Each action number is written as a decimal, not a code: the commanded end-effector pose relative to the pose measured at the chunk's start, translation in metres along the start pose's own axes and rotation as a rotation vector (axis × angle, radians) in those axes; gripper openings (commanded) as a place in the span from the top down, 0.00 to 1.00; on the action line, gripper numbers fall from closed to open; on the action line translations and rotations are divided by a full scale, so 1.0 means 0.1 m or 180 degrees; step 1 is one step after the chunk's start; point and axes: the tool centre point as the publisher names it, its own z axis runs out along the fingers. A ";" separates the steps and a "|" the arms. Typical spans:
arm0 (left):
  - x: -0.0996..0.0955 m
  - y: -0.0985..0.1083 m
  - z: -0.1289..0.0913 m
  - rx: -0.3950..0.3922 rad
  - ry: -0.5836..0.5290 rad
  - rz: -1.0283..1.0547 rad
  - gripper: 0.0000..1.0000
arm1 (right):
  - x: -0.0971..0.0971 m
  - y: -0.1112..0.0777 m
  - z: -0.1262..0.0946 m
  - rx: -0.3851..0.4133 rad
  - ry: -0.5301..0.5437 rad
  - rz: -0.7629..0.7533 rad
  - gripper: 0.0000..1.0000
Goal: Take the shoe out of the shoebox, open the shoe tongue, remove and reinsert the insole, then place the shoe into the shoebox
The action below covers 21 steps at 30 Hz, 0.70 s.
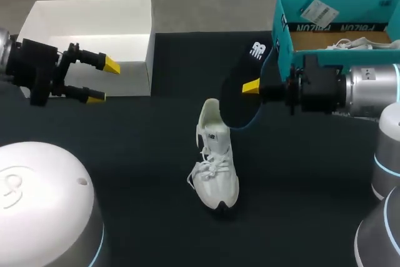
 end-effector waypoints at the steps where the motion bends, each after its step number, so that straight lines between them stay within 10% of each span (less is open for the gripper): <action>1: 0.01 -0.01 -0.39 0.0034 0.0104 -0.0023 0.00 | 0.02 -0.03 -0.01 -0.0016 -0.0024 0.0004 1.00; 21: 0.09 0.03 -0.35 -0.0053 -0.0011 -0.0439 0.00 | 0.29 0.14 0.12 -0.0467 -0.0022 -0.1626 1.00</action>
